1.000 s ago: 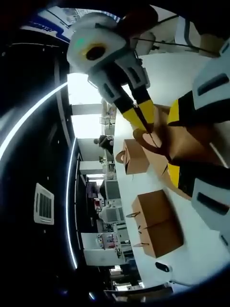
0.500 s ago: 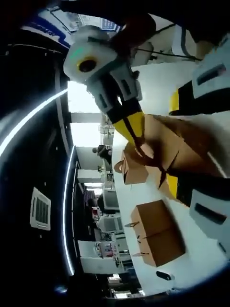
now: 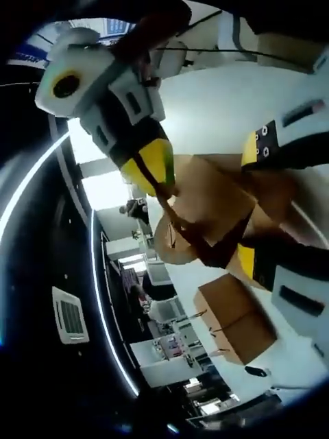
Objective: Pick up one paper box from the group, open the paper box, and remove the item inside
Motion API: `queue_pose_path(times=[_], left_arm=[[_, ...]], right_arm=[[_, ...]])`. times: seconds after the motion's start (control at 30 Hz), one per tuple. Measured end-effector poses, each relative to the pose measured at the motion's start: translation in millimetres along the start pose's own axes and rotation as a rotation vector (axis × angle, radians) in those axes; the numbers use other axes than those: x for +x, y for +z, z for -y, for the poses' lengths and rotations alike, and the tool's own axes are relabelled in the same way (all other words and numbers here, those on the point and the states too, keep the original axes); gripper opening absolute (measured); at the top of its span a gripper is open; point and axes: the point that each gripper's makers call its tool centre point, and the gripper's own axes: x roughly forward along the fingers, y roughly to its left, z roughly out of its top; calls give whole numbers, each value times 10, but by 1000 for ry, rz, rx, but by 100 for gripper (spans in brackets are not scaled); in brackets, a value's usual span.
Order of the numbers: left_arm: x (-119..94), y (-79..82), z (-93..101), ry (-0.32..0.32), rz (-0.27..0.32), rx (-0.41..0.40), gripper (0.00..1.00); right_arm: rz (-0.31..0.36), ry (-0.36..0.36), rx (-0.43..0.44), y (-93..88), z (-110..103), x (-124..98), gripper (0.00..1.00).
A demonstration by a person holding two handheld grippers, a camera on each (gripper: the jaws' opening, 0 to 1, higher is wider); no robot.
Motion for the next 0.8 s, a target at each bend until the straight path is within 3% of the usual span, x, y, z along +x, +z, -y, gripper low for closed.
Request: queue_pose_path(times=[0.37,0.53,0.8], left_arm=[[-7,-17,-22,26,2,4,41],[-5,-24,-32,32,4,3,41],[-12,-36,-51,14,-4,15,39]], right_arm=[[56,28,13,112,-186,-216,3],[81,89,75,115,-374,-300,3],[85,158,81,59,-611,-386,3]])
